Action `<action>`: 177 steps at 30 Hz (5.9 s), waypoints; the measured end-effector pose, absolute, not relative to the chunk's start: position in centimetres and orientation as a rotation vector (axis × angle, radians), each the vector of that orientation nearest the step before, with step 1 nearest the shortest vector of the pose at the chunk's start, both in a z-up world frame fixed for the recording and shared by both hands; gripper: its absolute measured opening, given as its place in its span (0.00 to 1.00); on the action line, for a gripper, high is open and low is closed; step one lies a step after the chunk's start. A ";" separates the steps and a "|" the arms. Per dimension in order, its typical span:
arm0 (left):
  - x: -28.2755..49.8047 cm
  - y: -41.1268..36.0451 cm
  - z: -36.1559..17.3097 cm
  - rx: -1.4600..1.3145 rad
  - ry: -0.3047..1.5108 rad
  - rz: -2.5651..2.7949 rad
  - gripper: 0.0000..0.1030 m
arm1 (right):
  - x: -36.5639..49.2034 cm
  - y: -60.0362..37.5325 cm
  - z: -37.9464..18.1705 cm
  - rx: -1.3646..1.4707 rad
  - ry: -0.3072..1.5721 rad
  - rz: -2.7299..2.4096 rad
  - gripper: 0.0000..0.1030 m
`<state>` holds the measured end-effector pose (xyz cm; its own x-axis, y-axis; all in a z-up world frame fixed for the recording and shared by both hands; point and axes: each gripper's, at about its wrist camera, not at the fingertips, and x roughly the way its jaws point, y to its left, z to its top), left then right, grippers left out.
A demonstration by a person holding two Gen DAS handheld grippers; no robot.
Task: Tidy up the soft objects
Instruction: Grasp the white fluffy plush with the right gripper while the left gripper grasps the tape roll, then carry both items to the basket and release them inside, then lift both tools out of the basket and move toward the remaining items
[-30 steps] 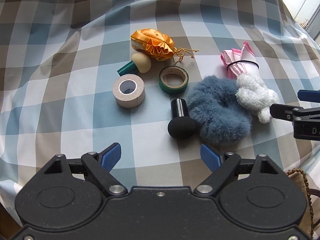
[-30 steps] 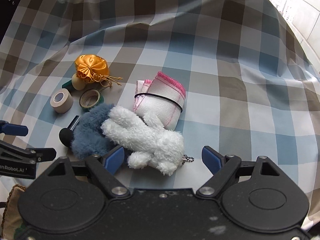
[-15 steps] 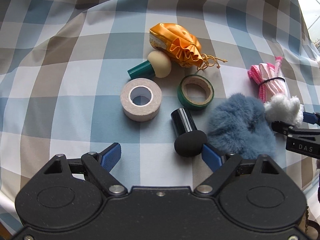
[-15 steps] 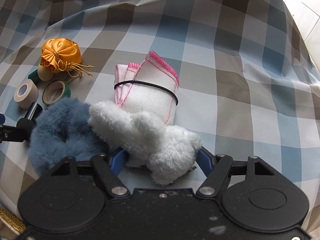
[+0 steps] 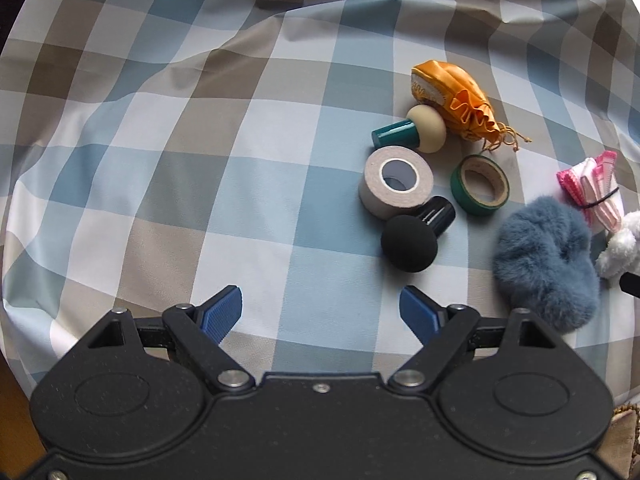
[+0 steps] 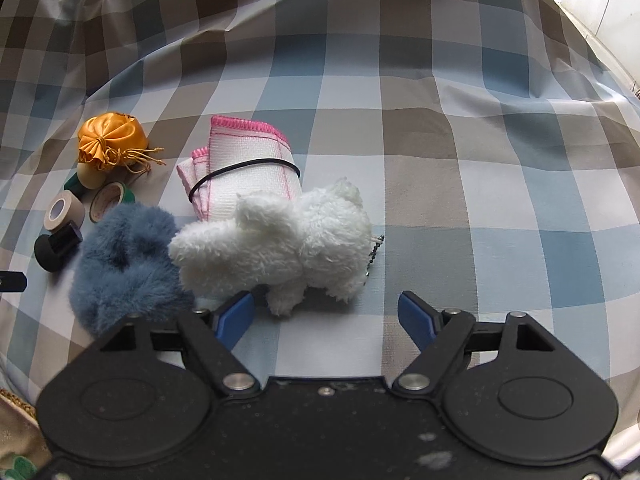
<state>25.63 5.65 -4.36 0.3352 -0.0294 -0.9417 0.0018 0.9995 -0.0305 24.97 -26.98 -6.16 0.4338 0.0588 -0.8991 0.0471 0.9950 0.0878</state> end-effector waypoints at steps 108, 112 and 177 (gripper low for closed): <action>0.7 -0.9 0.1 0.049 1.024 -0.228 0.46 | -8.1 -19.8 3.8 0.198 0.719 0.074 0.44; 0.8 -0.9 0.0 0.049 1.026 -0.227 0.46 | -7.9 -19.9 3.7 0.192 0.726 0.078 0.44; -0.4 -1.0 1.7 0.113 0.937 -0.170 0.57 | -8.1 -18.8 5.2 0.131 0.705 0.078 0.68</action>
<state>-0.43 -1.01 1.65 0.5801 -0.0967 -0.8088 0.1943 0.9807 0.0222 -8.14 -18.83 5.24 0.7590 0.1156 -0.6408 -0.0273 0.9889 0.1461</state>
